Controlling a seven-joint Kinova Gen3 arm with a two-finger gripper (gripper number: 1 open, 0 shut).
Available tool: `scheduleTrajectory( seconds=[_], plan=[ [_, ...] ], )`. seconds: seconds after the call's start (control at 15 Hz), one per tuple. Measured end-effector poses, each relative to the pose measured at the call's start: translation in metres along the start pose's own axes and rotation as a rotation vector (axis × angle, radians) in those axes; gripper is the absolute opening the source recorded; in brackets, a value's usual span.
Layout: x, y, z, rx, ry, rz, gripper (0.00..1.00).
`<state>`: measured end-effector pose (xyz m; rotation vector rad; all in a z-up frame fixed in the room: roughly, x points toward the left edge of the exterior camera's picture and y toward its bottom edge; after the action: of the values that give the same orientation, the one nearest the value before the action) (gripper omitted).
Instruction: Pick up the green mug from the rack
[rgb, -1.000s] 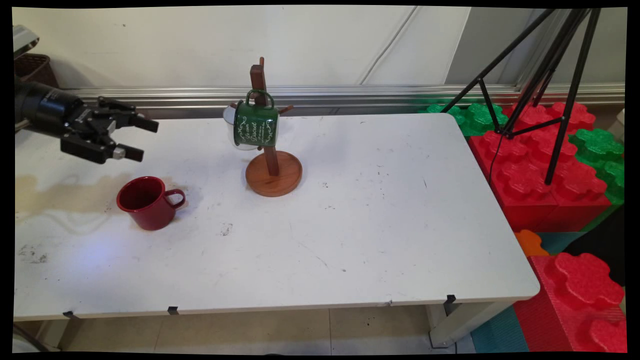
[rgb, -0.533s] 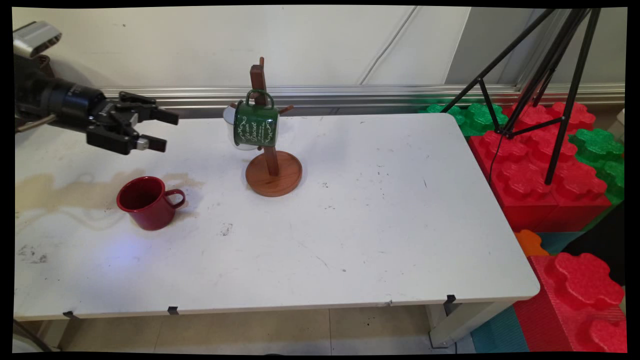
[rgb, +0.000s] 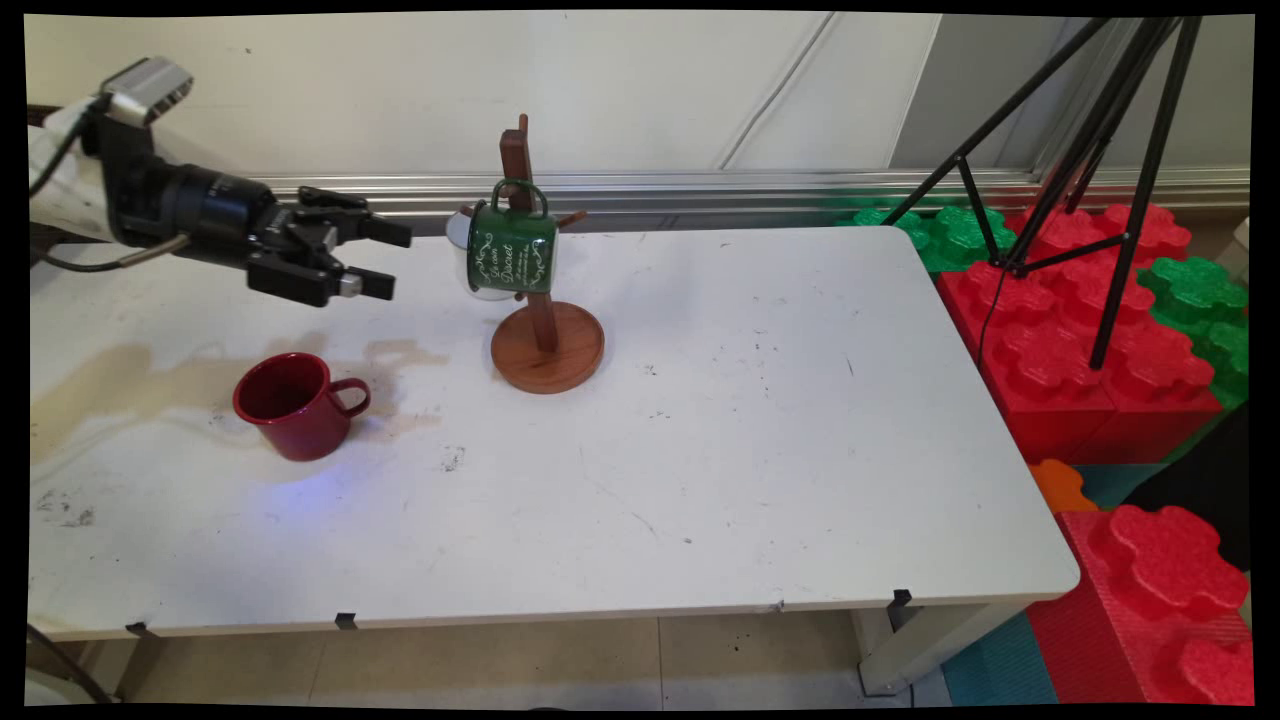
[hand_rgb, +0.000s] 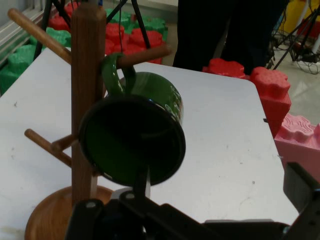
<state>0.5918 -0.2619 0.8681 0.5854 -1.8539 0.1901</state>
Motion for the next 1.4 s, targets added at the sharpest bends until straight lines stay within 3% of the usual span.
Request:
scheduleTrajectory(
  seconds=[0.8,1.4],
  plan=[
    [-0.006,-0.016,0.058,-0.033,0.03,0.021,1.0],
    [-0.011,-0.023,0.085,-0.031,0.039,0.011,1.0]
  ],
)
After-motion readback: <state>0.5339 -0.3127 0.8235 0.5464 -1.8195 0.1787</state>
